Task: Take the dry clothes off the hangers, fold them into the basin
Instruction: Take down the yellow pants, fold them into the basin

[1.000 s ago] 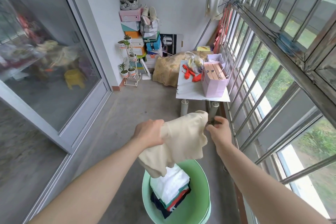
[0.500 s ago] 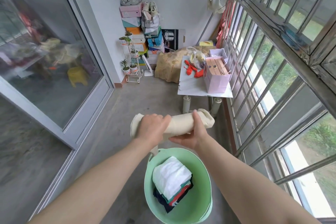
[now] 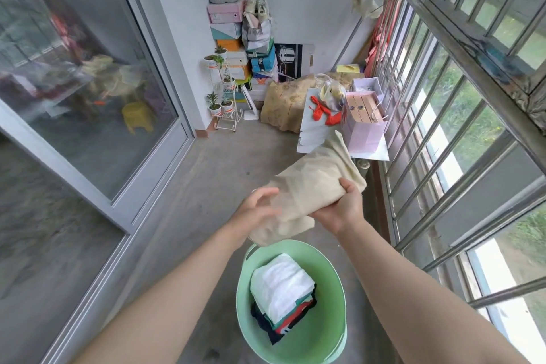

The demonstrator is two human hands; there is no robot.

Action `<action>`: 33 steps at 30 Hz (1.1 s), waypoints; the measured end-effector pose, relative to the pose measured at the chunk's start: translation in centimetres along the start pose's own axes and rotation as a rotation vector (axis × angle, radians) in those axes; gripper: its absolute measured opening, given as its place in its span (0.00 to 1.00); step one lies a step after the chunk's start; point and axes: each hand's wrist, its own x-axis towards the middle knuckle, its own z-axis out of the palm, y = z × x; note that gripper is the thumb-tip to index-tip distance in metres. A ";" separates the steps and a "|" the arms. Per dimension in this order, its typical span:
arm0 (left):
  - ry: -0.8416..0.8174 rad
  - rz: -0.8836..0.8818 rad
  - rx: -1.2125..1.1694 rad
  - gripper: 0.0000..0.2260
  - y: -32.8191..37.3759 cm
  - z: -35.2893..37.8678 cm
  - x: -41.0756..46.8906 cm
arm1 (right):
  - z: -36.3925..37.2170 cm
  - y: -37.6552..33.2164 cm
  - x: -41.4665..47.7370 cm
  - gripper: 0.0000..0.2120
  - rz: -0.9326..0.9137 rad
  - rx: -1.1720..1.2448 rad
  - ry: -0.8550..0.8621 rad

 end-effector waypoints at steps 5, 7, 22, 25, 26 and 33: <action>0.051 -0.430 -0.681 0.19 0.5 -0.2 -0.1 | 0.1 -2.3 -1.1 0.30 -0.002 -0.063 -0.241; -0.018 -0.524 -0.756 0.23 -0.3 -0.1 -0.5 | 0.6 -2.9 -1.2 0.28 0.013 -0.095 -0.295; 0.067 -0.255 -0.969 0.16 2.5 3.4 0.9 | -0.5 -6.1 -0.5 0.26 -0.014 -0.128 -0.424; 0.201 -0.233 -0.804 0.16 1.2 1.5 1.7 | -1.8 -7.4 -0.6 0.30 0.019 -0.223 -0.437; 0.229 -0.219 -0.781 0.18 1.2 0.9 1.8 | -2.2 -7.8 -0.5 0.30 0.036 -0.260 -0.451; 0.231 -0.357 -0.646 0.14 -1.5 -2.5 0.6 | -3.0 -8.5 -0.2 0.41 0.169 -0.646 -0.327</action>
